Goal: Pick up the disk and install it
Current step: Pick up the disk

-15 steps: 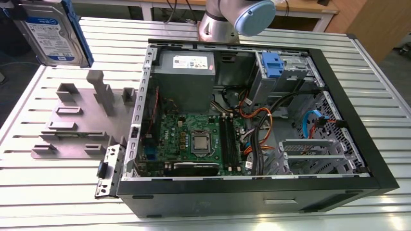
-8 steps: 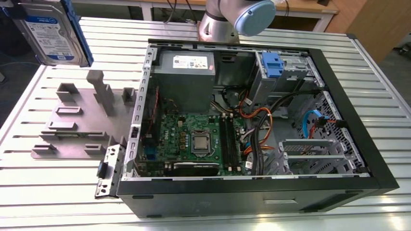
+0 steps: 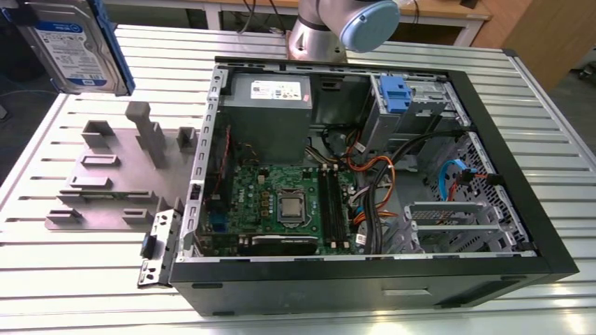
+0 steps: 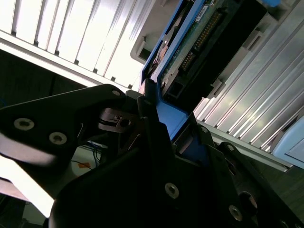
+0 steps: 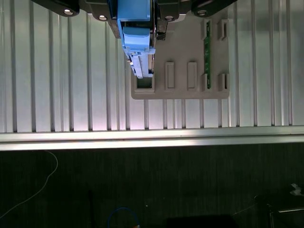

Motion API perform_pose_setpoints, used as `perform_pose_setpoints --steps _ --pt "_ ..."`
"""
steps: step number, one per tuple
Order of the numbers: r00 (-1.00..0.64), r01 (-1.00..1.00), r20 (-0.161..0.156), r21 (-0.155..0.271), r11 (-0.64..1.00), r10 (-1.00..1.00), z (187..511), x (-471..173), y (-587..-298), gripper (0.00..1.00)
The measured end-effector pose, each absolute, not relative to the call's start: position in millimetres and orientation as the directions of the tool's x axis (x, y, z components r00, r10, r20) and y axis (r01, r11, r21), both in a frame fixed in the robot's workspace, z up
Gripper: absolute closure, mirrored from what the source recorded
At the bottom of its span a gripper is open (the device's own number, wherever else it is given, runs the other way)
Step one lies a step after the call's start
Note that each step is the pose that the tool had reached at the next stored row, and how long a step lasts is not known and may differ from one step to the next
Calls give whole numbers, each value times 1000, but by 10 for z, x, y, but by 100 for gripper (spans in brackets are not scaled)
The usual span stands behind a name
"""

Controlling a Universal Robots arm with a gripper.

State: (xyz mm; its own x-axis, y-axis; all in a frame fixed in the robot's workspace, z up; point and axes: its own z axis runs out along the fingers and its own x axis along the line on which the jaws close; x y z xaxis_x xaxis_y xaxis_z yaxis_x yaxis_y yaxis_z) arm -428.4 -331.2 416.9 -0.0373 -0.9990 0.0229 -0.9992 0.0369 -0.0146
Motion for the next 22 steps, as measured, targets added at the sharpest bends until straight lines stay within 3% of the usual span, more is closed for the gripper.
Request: perform_pose_setpoints --steps 22 --pt "-37 -999 23 -15 37 -999 4239 -4284 -3312 64"
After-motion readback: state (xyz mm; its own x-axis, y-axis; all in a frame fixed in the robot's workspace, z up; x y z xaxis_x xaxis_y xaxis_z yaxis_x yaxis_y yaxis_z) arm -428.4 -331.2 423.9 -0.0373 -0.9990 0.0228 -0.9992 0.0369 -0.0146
